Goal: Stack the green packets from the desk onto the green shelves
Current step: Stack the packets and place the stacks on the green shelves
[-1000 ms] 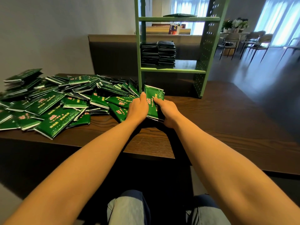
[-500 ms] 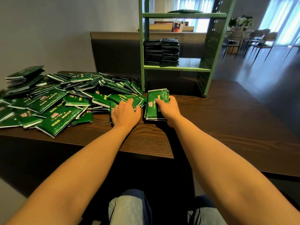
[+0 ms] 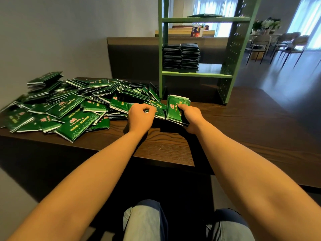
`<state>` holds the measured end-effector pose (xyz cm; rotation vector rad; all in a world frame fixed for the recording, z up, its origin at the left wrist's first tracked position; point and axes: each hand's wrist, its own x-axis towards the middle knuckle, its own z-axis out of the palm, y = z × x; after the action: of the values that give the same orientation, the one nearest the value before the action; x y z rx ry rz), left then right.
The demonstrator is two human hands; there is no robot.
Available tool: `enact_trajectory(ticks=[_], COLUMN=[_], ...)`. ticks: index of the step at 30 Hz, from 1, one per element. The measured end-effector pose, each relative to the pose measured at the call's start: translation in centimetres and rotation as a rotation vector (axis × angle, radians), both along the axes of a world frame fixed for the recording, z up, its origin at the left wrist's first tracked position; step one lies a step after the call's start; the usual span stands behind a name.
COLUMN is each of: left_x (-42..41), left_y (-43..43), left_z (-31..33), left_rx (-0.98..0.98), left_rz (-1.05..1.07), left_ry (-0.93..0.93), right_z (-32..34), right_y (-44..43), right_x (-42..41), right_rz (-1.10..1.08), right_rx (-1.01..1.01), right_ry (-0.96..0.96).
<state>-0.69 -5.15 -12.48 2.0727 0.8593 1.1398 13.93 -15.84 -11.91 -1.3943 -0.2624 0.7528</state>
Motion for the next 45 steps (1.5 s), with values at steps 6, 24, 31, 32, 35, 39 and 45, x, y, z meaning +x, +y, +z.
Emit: enact_trajectory(ticks=[6,24,31,32,35,39,45], left_x=[1.8,-2.5,-2.2,-2.3,-2.4,-2.2,-0.5], left_y=[-2.4,2.1,2.1,2.3,2.8,2.2,0.4], left_z=[0.6,-1.8,-1.9,-2.0,-2.0,-0.9,0.6], left_rx=[-0.444,-0.048,0.019,-0.001,-0.066,-0.301,-0.574], left_rz=[-0.078,0.313,0.221,0.183,0.090,0.008,-0.134], left_ry=[-0.233,0.382,0.442,0.358,0.065,-0.230,-0.361], right_z=[0.9,-1.5,-1.8,-1.7,-1.7,-1.8,-1.4], right_y=[0.1,1.3,1.1,1.1,1.1,1.1,1.1], right_x=[-1.2,-1.2,-0.7,-0.6,-0.5,-0.4,-0.5], right_rz=[-0.013,-0.132,-0.077,-0.072,-0.059,-0.035,0.013], right_rx=[-0.023,0.009,-0.003,0.001,0.012,-0.020,-0.034], right_ry=[0.065,-0.248,-0.294,-0.282,-0.279,-0.350,-0.329])
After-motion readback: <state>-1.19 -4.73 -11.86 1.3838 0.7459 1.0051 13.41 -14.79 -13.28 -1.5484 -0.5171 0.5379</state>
